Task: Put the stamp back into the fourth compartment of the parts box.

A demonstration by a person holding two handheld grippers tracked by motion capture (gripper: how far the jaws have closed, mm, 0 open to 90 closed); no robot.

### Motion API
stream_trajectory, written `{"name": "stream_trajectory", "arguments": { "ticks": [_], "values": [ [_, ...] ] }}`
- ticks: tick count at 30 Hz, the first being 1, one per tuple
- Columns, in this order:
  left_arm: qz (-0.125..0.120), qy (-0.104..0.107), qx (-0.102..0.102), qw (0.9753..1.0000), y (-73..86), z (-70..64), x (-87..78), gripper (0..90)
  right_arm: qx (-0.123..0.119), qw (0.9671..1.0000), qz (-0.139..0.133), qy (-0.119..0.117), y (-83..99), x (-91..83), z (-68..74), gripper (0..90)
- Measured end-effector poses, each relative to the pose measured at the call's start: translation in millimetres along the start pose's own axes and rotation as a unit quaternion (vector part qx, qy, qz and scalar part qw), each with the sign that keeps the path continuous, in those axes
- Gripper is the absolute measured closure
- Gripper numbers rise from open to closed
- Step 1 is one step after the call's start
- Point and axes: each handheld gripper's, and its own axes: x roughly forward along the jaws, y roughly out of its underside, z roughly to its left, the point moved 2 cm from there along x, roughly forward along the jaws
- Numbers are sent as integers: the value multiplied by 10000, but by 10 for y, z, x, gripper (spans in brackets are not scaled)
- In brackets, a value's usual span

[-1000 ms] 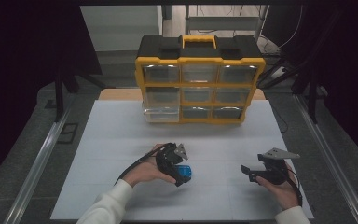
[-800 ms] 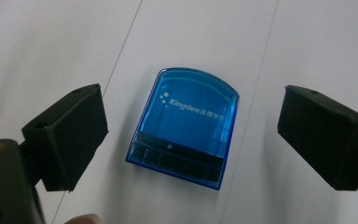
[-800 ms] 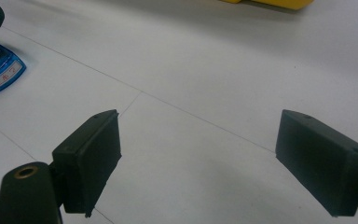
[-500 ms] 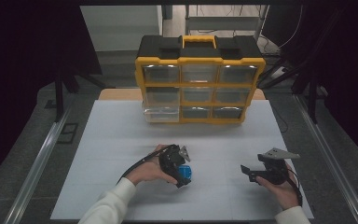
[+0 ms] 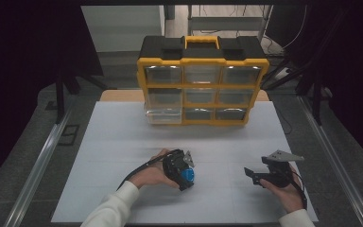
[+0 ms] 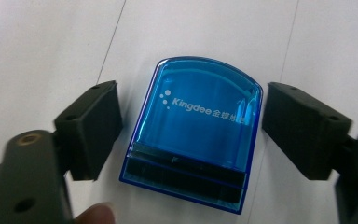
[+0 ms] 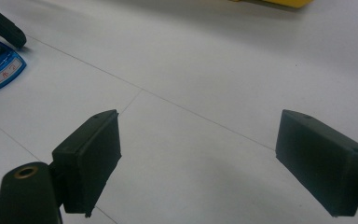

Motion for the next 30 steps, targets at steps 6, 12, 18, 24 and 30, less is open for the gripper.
{"name": "stream_trajectory", "arguments": {
  "ticks": [6, 12, 18, 24, 30],
  "values": [
    [-82, 18, -7, 10000, 15, 16, -24, 348, 8, 10000, 0, 9, 3, -12, -4, 145],
    [-125, 64, 38, 9999, 22, 27, -53, 395, -14, 10000, -10, 15, 5, -14, -7, 145],
    [-245, -22, 25, 9997, 27, 39, -100, 417, 16, 10000, -12, 11, 7, -23, -8, 144],
    [-346, -28, 34, 9994, 33, 41, -142, 418, 29, 10000, -20, 20, 9, -30, -11, 145],
    [-434, -82, 74, 9990, 37, 34, -202, 418, 29, 10000, -18, 20, 10, -30, -11, 144]
  ]
}}
